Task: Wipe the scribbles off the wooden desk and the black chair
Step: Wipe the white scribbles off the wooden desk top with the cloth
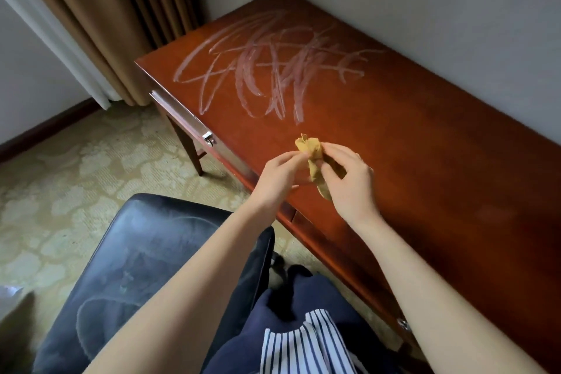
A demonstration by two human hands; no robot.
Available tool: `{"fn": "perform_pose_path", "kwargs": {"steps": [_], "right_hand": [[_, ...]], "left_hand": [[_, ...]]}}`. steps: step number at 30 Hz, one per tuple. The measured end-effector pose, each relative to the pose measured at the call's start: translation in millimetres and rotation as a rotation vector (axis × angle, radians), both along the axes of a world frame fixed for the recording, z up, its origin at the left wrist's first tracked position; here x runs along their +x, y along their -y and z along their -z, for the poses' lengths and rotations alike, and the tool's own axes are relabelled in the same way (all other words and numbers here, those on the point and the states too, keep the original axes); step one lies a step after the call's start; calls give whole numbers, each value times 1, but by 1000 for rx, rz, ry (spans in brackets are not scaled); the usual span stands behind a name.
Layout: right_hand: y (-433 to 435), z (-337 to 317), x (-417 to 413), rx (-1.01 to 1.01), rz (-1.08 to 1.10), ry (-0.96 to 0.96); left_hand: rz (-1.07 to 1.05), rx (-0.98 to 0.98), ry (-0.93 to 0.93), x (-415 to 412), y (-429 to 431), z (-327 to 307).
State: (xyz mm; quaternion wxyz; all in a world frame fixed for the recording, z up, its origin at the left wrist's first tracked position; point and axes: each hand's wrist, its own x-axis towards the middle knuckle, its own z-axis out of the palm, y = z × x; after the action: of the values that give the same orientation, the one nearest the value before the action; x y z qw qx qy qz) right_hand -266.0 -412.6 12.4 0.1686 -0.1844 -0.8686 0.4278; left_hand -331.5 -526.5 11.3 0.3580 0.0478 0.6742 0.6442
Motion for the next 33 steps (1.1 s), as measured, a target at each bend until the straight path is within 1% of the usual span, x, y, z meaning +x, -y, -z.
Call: {"fn": "perform_pose_path", "kwargs": {"steps": [4,7,9,11,13,17,20,21,22,23,26,27,28,30,33], "right_hand": [[-19,-40,14,-99,-70,-108],[-44,-58,23,-150,-81,-141],[-61,-61,26,-214,-53,-109],[-74,-58,27,-269,-39,-4],[-84,-52,29,-268,-53,78],[-94,-45,34,-297,-95,54],[-96,-43,35,-386,-128,51],[-97,-42,34,-404,-116,42],[-98,-41,34,-391,-94,24],[-101,-41,33,-329,-66,7],[-113,-40,29,4,-31,6],[-117,-41,28,89,-43,29],[-120,-42,27,159,-74,55],[-125,-45,27,257,-159,98],[-134,-55,31,251,-309,174]], "left_hand": [[-21,95,10,0,-12,-33],[-70,208,39,0,-19,-55],[-112,310,97,-1,-24,-65],[-148,384,167,-3,-29,-69],[-159,418,213,-3,-35,-71],[-112,435,254,3,-48,-71],[-113,464,283,5,-50,-69],[-125,441,271,4,-50,-68],[-142,383,246,4,-51,-67],[-157,277,201,3,-52,-65],[-164,-167,41,4,-53,-53],[-159,-274,-18,5,-53,-48],[-143,-324,-85,8,-53,-43],[-72,-292,-229,14,-57,-41],[141,-193,-455,19,-71,-49]]}}
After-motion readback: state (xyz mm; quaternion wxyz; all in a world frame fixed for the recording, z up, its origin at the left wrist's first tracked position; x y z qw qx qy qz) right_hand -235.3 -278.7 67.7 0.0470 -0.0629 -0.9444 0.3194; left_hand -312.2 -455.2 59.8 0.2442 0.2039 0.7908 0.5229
